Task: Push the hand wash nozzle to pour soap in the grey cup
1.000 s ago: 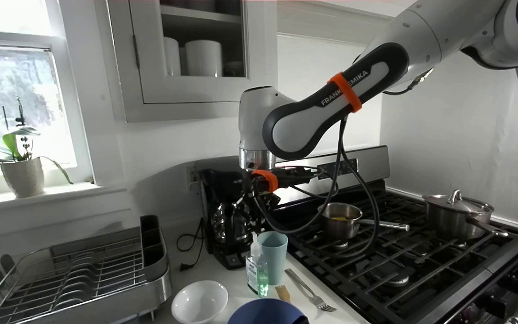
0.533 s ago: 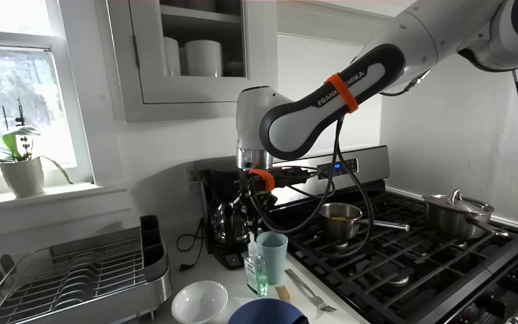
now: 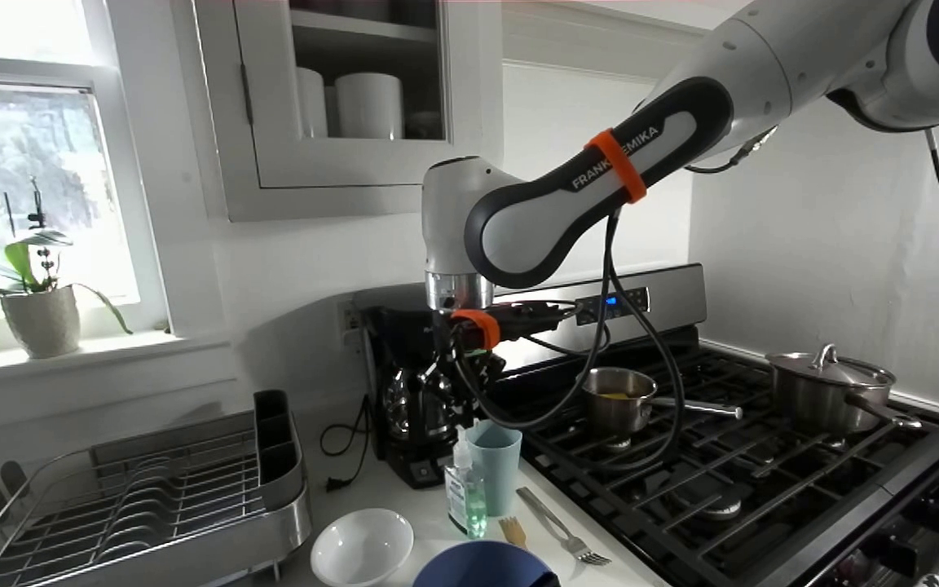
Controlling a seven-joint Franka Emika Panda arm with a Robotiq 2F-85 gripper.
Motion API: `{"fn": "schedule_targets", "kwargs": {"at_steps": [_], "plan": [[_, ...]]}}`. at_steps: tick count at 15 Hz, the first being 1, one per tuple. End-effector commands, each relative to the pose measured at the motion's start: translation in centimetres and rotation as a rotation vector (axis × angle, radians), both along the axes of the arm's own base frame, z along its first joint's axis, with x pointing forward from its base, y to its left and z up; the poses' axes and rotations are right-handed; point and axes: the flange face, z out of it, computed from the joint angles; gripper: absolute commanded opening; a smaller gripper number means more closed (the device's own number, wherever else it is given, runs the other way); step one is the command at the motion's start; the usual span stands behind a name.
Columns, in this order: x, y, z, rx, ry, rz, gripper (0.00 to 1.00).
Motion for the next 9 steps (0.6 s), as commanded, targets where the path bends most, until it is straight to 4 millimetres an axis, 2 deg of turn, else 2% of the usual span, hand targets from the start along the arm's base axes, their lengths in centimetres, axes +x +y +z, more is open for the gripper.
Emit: {"fn": "schedule_targets", "kwargs": {"at_steps": [1, 9], "plan": [[-0.1, 0.1, -2.7, -0.024, 0.066, -0.006, 0.00], [0.3, -0.2, -4.3, -0.005, 0.092, -0.003, 0.00]]}}
